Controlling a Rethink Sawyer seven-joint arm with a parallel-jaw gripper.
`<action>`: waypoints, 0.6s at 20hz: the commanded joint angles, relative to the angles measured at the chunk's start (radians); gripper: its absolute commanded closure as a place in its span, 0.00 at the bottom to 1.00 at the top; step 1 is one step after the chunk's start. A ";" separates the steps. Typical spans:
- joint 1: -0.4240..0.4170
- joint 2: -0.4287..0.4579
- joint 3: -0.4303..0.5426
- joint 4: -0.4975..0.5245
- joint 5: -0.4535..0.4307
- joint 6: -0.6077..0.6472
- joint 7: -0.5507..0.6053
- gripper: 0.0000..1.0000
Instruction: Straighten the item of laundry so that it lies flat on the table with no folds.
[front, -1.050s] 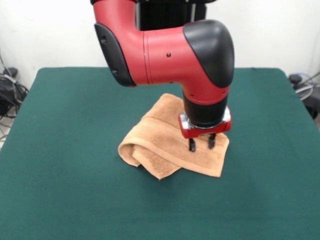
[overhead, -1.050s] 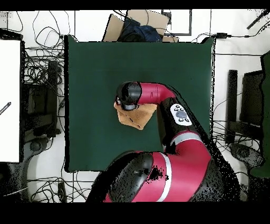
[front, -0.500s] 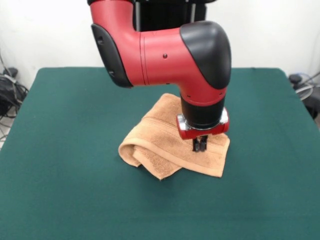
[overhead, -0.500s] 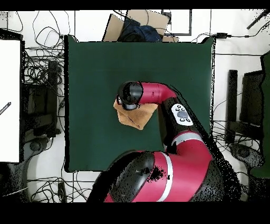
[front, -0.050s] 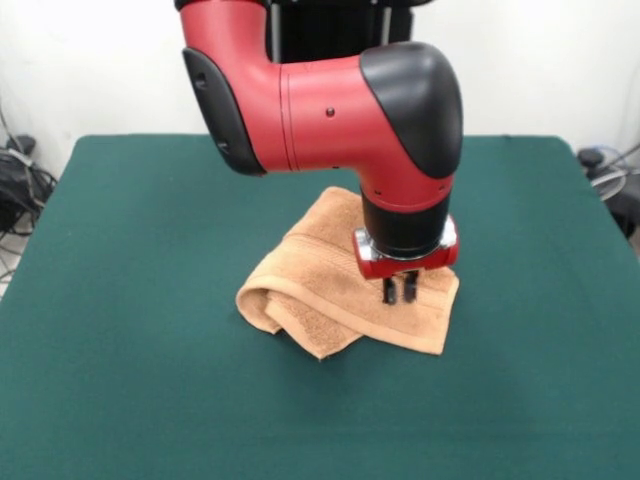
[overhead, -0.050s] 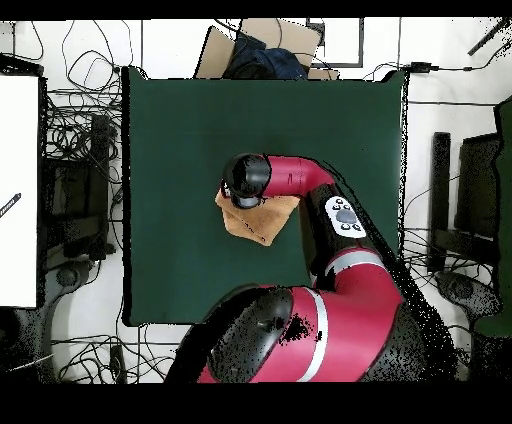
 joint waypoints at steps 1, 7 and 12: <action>0.007 0.047 -0.011 0.006 -0.079 -0.110 0.034 0.00; 0.003 0.046 -0.008 0.014 -0.074 -0.111 0.035 0.00; 0.013 0.042 -0.016 0.011 -0.071 -0.110 0.052 0.00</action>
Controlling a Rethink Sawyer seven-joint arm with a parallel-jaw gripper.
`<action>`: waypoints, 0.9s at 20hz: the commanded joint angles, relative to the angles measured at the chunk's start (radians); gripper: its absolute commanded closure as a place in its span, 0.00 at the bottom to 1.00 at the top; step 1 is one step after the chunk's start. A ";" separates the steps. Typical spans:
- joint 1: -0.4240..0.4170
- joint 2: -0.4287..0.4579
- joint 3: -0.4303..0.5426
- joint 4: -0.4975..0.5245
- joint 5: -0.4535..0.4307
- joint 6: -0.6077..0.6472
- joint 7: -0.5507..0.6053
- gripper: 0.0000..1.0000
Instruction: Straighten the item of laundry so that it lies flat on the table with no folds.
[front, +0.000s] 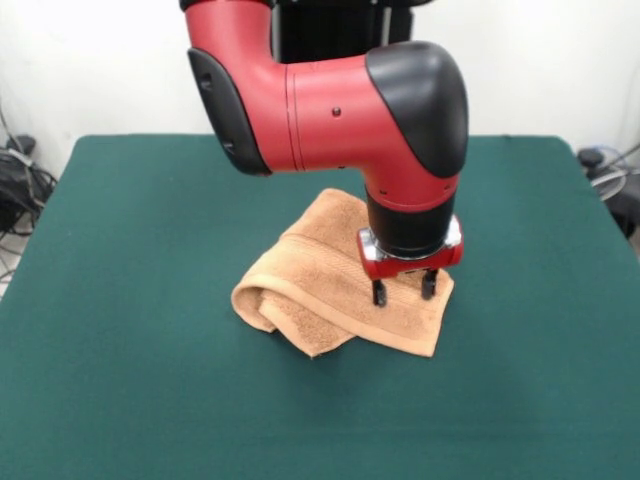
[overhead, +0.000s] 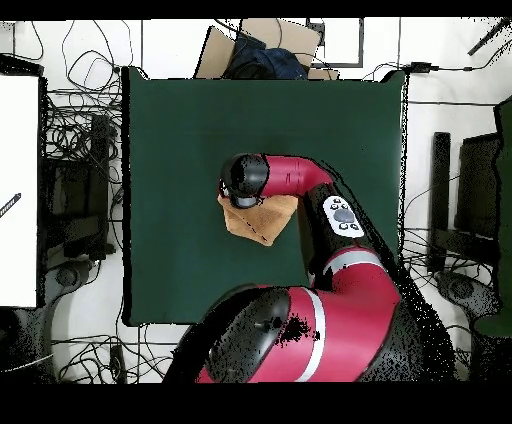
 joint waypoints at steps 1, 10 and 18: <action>0.009 0.041 -0.018 0.012 -0.069 -0.107 0.054 0.00; 0.033 -0.122 0.010 0.032 -0.004 0.055 0.048 0.00; 0.027 -0.136 0.029 0.039 0.013 0.072 0.039 0.00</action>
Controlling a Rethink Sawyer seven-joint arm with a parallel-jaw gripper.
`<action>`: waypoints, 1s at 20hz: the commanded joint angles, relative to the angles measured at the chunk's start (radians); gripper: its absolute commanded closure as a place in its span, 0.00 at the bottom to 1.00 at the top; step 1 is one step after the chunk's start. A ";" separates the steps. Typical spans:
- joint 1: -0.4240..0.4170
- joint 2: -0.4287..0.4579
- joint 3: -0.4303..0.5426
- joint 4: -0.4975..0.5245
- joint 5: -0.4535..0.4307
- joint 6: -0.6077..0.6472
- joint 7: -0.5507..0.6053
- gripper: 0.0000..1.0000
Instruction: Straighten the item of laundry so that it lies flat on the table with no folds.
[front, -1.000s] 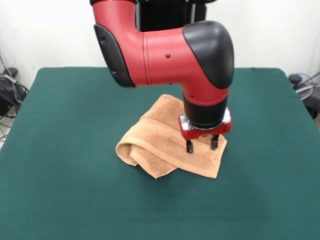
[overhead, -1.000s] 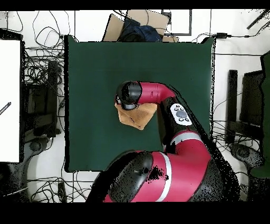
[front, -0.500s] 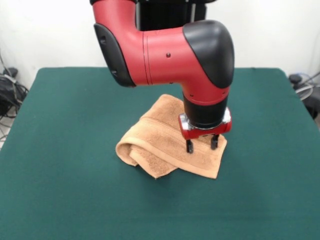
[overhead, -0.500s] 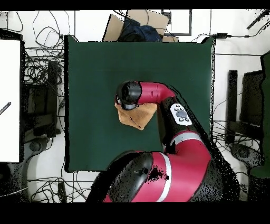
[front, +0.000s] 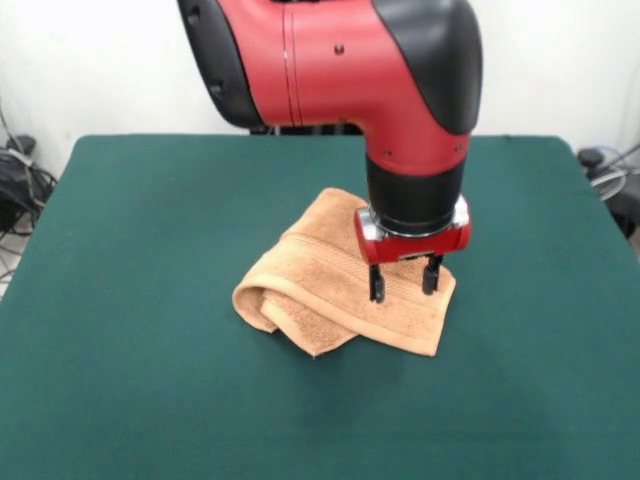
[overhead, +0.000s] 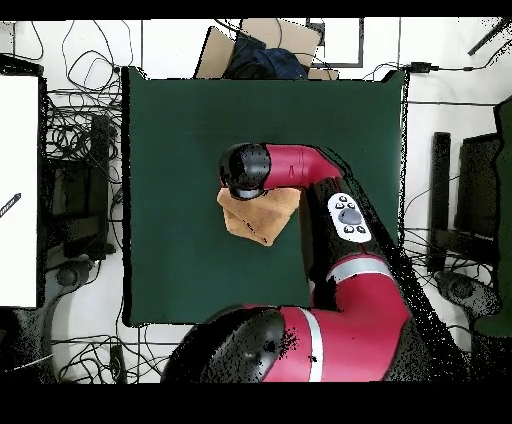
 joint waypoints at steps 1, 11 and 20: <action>0.018 -0.018 0.034 0.027 0.013 0.066 0.036 0.00; -0.003 0.069 0.069 0.021 0.018 -0.029 0.029 0.00; -0.019 0.085 0.085 0.022 0.019 -0.062 0.026 0.00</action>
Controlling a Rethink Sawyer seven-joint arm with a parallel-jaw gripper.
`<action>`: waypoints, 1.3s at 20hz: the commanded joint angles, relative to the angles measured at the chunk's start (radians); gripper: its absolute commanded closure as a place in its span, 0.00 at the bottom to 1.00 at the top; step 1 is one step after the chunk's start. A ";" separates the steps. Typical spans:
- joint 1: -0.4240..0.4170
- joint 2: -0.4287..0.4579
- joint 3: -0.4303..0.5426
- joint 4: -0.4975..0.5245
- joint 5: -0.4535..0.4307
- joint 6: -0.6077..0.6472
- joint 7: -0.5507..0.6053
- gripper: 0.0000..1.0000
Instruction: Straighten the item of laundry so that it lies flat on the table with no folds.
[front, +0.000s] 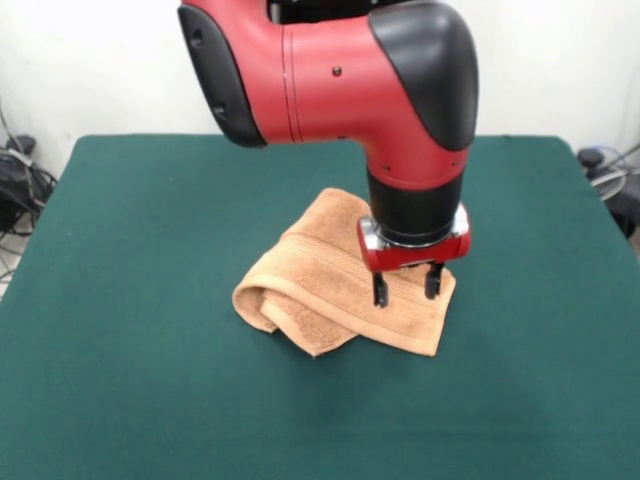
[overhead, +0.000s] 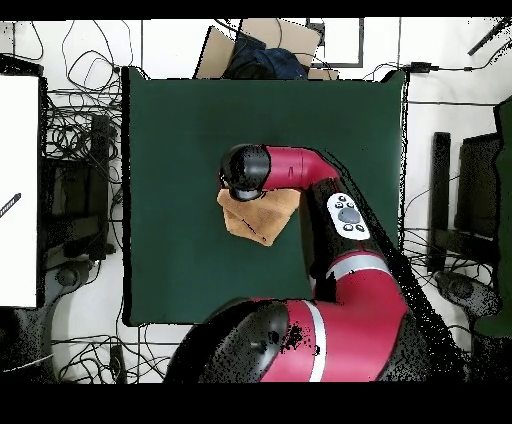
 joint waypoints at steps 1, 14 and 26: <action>-0.012 0.047 0.078 0.023 0.009 -0.062 0.023 0.00; 0.038 -0.018 0.077 -0.035 0.015 0.055 0.005 0.00; 0.065 0.018 0.059 -0.080 0.027 0.077 0.015 0.00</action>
